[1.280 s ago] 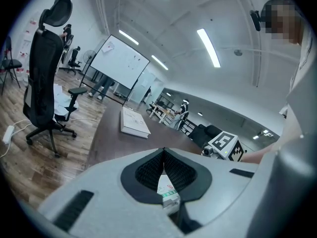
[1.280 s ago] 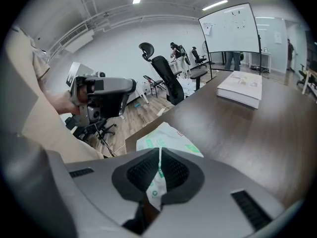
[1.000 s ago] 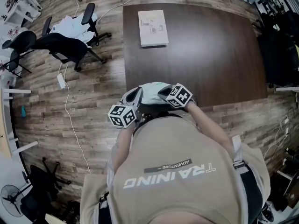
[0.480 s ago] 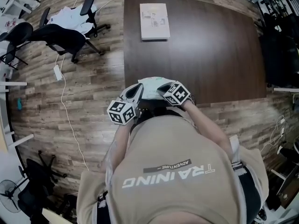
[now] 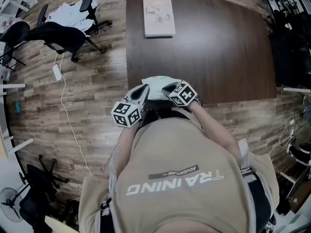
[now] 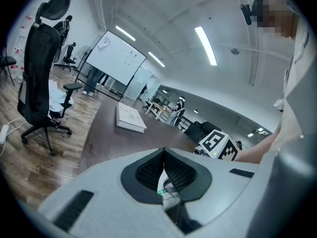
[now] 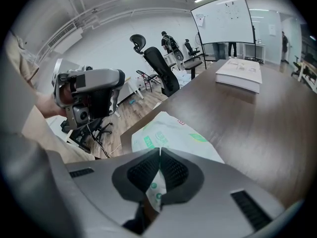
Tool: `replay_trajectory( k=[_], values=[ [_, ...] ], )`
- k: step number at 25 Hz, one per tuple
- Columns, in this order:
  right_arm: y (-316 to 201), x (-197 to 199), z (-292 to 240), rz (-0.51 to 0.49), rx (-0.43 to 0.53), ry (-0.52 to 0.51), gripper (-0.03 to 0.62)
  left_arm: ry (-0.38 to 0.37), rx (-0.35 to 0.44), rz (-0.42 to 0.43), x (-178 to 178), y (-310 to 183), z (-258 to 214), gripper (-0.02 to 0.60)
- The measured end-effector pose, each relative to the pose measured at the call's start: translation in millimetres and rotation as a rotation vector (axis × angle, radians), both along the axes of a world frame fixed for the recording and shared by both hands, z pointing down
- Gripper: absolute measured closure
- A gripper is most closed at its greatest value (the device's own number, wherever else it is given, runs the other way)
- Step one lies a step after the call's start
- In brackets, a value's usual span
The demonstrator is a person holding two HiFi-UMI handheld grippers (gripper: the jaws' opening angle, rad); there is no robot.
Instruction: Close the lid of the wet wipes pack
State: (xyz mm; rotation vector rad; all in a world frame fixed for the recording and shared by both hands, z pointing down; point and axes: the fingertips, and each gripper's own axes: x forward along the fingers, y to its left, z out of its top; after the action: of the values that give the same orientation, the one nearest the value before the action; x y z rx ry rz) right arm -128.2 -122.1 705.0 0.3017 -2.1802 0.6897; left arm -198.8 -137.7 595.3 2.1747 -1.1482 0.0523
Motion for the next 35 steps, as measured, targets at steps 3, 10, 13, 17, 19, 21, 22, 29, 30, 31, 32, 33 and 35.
replay_trajectory(
  k=[3, 10, 13, 17, 19, 21, 22, 29, 30, 31, 32, 33, 35],
  values=[
    [-0.1, 1.2, -0.2, -0.001, -0.013, -0.005, 0.577, 0.006, -0.004, 0.006, 3.9, 0.3, 1.8, 0.572],
    [0.3, 1.7, 1.7, -0.007, 0.018, 0.025, 0.577, 0.021, -0.003, 0.025, 14.1, 0.7, 5.8, 0.572],
    [1.2, 1.2, 1.7, -0.013, 0.017, 0.031, 0.578, 0.021, 0.001, 0.023, 14.9, 0.8, 5.3, 0.572],
    [0.7, 0.0, 2.8, -0.025, 0.024, 0.039, 0.577, 0.012, 0.008, 0.019, 13.6, 0.2, 3.1, 0.572],
    [-0.3, -1.4, 4.0, -0.03, 0.032, 0.051, 0.578, 0.004, 0.01, 0.016, 12.2, -0.7, 2.3, 0.572],
    [1.2, -0.8, 3.7, -0.036, 0.033, 0.057, 0.577, -0.002, 0.009, 0.01, 12.3, -0.3, 0.8, 0.572],
    [1.7, 0.3, 2.6, -0.035, 0.029, 0.054, 0.578, -0.004, 0.011, 0.007, 12.7, -0.5, -1.4, 0.572],
    [-2.4, 5.3, -17.6, -0.023, 0.048, -0.02, 0.58, -0.037, 0.063, 0.002, 11.1, -10.4, -22.2, 0.572],
    [-3.9, 6.9, -22.2, -0.016, 0.054, -0.034, 0.58, -0.04, 0.068, -0.001, 10.1, -10.9, -24.4, 0.572],
    [-5.9, 9.1, -27.9, -0.01, 0.062, -0.048, 0.58, -0.044, 0.072, -0.004, 9.5, -11.5, -27.1, 0.572],
    [-8.2, 11.5, -35.0, -0.004, 0.075, -0.064, 0.58, -0.049, 0.076, -0.007, 9.1, -12.2, -30.3, 0.572],
    [-10.9, 13.7, -43.3, 0.001, 0.091, -0.079, 0.58, -0.053, 0.082, -0.01, 8.6, -12.9, -34.1, 0.572],
    [-18.0, 15.5, -61.9, 0.011, 0.128, -0.115, 0.58, -0.061, 0.096, -0.019, 6.4, -15.4, -42.8, 0.572]
  ],
)
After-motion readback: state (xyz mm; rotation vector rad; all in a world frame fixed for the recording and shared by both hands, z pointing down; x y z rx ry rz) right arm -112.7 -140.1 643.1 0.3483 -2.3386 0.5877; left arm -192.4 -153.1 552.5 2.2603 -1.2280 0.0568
